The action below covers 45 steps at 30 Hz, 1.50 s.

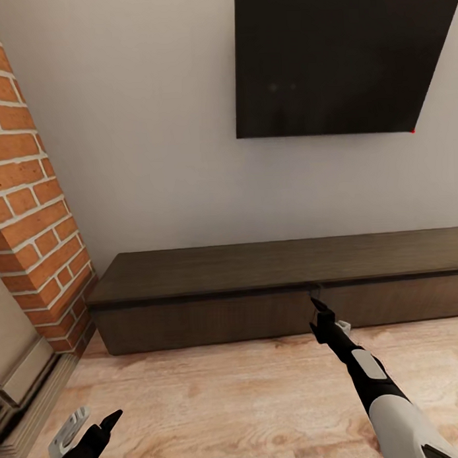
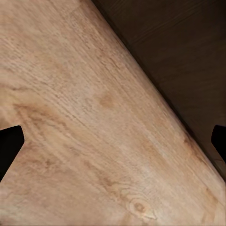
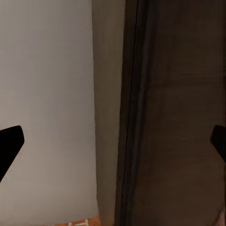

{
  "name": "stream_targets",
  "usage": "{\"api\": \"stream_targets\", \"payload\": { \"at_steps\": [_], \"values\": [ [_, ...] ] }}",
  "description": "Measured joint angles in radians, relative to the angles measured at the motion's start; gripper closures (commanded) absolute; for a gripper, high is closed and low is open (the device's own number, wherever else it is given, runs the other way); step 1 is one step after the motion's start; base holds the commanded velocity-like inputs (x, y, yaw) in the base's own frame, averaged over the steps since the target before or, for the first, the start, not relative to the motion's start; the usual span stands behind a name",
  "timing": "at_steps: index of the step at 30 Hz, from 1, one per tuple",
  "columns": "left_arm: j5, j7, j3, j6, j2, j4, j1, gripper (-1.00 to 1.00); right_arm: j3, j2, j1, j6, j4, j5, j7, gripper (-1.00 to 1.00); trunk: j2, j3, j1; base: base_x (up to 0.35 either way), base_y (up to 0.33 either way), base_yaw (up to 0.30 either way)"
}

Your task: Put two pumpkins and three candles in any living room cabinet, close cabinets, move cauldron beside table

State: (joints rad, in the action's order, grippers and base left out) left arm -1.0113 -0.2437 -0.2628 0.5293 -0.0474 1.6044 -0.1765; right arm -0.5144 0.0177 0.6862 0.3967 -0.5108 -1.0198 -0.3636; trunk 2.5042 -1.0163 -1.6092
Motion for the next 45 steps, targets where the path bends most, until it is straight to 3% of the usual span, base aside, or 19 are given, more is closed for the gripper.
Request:
{"api": "stream_targets", "payload": {
  "at_steps": [5, 12, 21, 28, 31, 32, 35, 40, 45],
  "values": [
    [-0.001, 0.003, 0.001, 0.000, 0.000, 0.001, 0.000, -1.00, -0.002, -0.003, 0.000, -0.065, 0.107, -0.031, -0.151, -1.00, 0.001, -0.019, -0.002, 0.000, 0.000, 0.000],
    [0.001, 0.059, -0.006, 0.000, -0.007, -0.010, 0.000, -1.00, -0.001, -0.032, 0.002, -0.126, 0.150, -0.059, -0.214, -1.00, 0.003, -0.046, -0.005, 0.000, 0.000, 0.000],
    [0.009, 0.081, -0.001, -0.001, -0.003, -0.013, 0.001, -1.00, -0.002, -0.055, 0.032, -0.179, 0.152, -0.063, -0.218, -1.00, 0.005, -0.081, -0.009, 0.000, 0.000, 0.000],
    [0.010, 0.090, -0.005, -0.001, -0.009, -0.009, 0.001, -1.00, 0.000, -0.061, 0.083, -0.174, 0.149, -0.066, -0.086, -1.00, 0.007, -0.108, -0.013, 0.000, 0.000, 0.000],
    [0.010, 0.091, -0.005, 0.000, -0.006, -0.006, 0.002, -1.00, 0.003, -0.065, 0.083, -0.171, 0.137, -0.068, -0.073, -1.00, 0.007, -0.120, -0.014, 0.000, 0.000, 0.000],
    [0.009, 0.093, -0.005, 0.000, -0.005, -0.004, 0.002, -1.00, 0.006, -0.094, 0.081, -0.170, 0.112, -0.065, -0.085, -1.00, 0.008, -0.124, -0.014, 0.000, 0.000, 0.000],
    [0.008, 0.108, -0.005, 0.001, -0.004, -0.002, 0.000, -1.00, 0.008, -0.133, 0.080, -0.174, 0.090, -0.059, -0.099, -1.00, 0.008, -0.135, -0.016, 0.000, 0.000, 0.000],
    [0.005, 0.175, -0.010, 0.001, -0.008, 0.000, -0.007, -1.00, 0.007, -0.152, 0.078, -0.176, 0.069, -0.057, -0.110, -1.00, 0.009, -0.155, -0.018, 0.000, 0.000, 0.000],
    [-0.002, 0.221, -0.045, 0.004, -0.010, -0.002, -0.010, -1.00, 0.007, -0.159, 0.078, -0.177, 0.061, -0.056, -0.115, -1.00, 0.011, -0.174, -0.020, 0.000, 0.000, 0.000]
  ]
}}
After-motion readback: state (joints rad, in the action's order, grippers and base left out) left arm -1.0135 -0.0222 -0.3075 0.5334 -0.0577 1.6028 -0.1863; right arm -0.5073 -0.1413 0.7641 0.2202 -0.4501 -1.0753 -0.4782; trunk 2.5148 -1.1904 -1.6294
